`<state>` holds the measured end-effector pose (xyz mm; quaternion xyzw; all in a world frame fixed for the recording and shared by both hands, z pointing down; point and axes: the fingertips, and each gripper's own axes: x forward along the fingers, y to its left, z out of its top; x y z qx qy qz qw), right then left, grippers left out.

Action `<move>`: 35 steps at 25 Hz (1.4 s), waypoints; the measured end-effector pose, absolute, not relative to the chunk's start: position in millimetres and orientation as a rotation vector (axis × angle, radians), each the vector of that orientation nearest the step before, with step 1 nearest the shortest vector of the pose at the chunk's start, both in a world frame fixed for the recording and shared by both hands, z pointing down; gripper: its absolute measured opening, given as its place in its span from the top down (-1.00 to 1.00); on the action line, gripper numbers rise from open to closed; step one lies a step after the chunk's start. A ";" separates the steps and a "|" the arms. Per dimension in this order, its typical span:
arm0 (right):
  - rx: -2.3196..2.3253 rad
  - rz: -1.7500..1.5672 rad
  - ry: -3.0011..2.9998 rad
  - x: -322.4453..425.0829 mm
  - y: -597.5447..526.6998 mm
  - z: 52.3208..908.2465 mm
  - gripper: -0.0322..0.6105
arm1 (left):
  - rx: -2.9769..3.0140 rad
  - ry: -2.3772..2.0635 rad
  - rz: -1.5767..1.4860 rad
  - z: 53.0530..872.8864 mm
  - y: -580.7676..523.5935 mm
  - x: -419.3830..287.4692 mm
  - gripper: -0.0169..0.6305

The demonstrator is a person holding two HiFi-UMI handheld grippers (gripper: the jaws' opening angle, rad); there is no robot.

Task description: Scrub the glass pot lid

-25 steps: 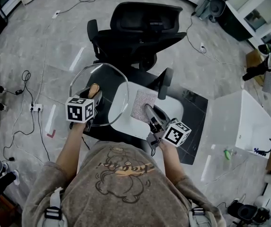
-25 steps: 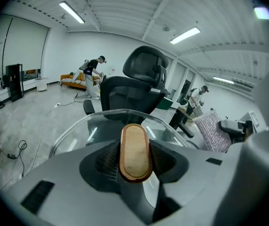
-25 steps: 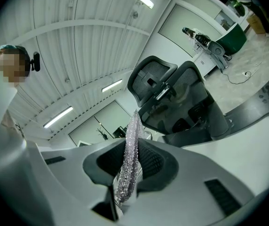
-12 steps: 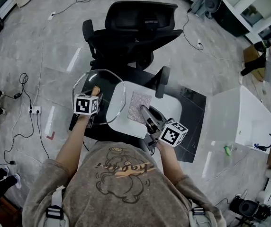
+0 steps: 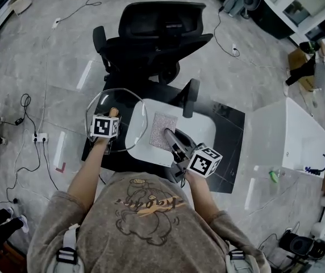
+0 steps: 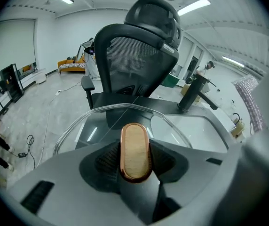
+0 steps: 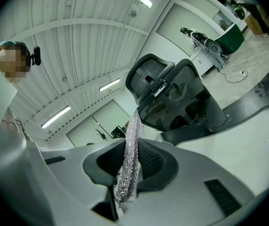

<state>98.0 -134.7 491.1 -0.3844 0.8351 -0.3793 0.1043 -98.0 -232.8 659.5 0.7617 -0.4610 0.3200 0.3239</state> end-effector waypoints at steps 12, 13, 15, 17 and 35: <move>-1.153 -1.132 2.446 100.8 -135.6 497.7 0.63 | 2.007 -1.217 0.913 666.8 -232.8 -94.3 0.38; -1.152 -1.134 2.447 100.6 -136.3 498.4 0.63 | 2.008 -1.220 0.921 666.9 -233.1 -94.1 0.38; -1.153 -1.137 2.449 100.0 -137.7 499.9 0.63 | 2.014 -1.229 0.928 664.6 -233.5 -93.5 0.38; -1.155 -1.140 2.455 99.1 -138.6 500.8 0.63 | 2.037 -1.246 0.902 654.5 -233.8 -92.4 0.38; -1.419 -0.804 2.659 90.8 -143.0 476.4 0.63 | 2.459 -1.285 0.301 468.7 -190.1 -73.5 0.90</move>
